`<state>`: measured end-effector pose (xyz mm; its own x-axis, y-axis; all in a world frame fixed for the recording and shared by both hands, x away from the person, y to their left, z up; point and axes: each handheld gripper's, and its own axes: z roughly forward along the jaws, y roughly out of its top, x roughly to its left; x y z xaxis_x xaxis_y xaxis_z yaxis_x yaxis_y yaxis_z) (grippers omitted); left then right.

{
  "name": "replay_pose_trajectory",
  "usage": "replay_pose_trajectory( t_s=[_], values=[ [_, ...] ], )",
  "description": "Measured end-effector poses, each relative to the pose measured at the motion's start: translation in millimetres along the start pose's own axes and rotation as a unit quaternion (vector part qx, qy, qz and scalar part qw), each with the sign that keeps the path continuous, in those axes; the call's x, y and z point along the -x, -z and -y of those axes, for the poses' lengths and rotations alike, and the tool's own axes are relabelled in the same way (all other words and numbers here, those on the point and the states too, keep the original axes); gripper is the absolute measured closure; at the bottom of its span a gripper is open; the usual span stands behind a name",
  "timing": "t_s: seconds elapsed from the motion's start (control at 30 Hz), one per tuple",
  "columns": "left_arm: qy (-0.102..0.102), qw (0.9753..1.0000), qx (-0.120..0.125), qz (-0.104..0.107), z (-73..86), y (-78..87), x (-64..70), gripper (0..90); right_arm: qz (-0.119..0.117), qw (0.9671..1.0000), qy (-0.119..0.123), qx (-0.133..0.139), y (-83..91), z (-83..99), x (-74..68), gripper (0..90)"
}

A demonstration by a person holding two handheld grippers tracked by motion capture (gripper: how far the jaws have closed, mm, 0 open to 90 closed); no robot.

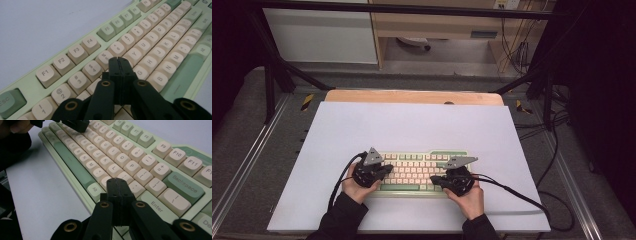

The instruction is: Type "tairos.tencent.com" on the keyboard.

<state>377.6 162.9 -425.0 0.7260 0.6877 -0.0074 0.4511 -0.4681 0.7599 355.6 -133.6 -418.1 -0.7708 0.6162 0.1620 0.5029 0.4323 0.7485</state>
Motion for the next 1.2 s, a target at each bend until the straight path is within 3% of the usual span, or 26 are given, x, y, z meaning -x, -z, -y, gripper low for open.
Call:
replay_pose_trajectory(
  t_s=[0.27,1.2],
  values=[
    [-0.006,1.0000,0.005,0.003,1.1,8.5,2.2,90.0,0.001,1.0000,0.001,0.001,1.6,-0.6,0.2,90.0],
    [0.007,0.9999,0.010,0.000,21.5,36.8,-6.1,90.0,0.005,0.9999,-0.008,0.010,-0.6,-6.9,1.3,90.0]
  ],
)
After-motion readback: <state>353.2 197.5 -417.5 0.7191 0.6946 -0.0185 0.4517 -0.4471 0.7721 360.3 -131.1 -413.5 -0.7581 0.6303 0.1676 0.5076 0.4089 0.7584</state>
